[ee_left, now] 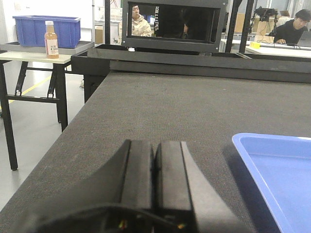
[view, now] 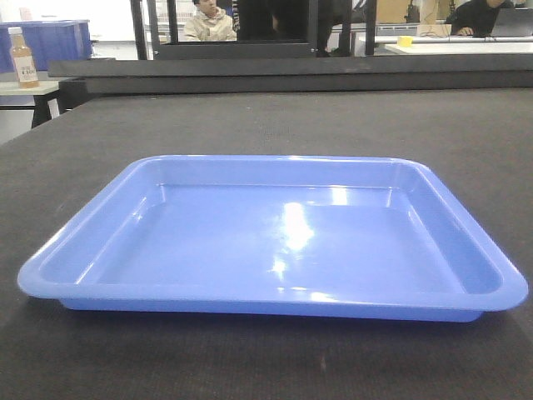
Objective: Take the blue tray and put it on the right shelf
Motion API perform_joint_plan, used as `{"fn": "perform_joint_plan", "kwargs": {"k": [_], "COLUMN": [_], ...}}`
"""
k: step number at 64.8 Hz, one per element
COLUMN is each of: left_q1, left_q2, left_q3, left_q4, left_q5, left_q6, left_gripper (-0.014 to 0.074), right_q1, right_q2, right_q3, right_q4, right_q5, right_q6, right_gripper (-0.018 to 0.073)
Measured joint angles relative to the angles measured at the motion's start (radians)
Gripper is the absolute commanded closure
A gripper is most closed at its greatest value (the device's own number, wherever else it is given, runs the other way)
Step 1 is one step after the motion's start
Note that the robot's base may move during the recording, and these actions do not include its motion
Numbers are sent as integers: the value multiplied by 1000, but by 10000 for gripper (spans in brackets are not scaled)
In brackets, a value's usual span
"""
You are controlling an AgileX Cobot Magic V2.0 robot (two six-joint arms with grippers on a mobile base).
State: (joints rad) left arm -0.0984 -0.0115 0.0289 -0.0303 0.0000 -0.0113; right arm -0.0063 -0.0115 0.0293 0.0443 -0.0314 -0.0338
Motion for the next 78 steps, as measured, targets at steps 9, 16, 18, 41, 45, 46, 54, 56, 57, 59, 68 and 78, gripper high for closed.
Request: {"fn": "perform_joint_plan", "kwargs": {"k": [9,16,18,41,45,46,54,56,57,59,68,78], "left_q1": [0,0,0,0,0,0,0,0,0,0,0,0], "left_q2": [0,0,0,141,225,256,451,498,516,559,698,822], "left_q3": [0,2,2,-385,-471,-500,-645,-672,-681,-703,-740,-743], "left_q4": [0,0,0,-1,-7,-8,-16,-24,-26,-38,-103,-184], "left_q5": [0,-35,-47,394,543,574,769,793,798,803,810,799], "left_q6": [0,0,0,-2,-2,-2,-2,-2,-2,-2,-2,-2], "left_gripper": [645,645,645,645,645,645,645,645,645,645,645,645], "right_q1": [0,0,0,0,0,0,0,0,0,0,0,0], "right_q2": [0,0,0,157,235,263,453,501,520,565,705,791], "right_q3": [0,-5,-20,-474,-539,-556,-655,-673,-682,-702,-750,-756], "right_q4": [0,0,0,0,0,0,2,3,4,6,15,64], "right_q5": [0,-26,-17,566,661,692,880,913,936,968,1028,1049], "right_q6": [0,0,0,-5,-27,-32,-57,-56,-56,-59,-59,-61], "right_gripper": [509,509,509,509,509,509,509,509,509,509,509,503]}}
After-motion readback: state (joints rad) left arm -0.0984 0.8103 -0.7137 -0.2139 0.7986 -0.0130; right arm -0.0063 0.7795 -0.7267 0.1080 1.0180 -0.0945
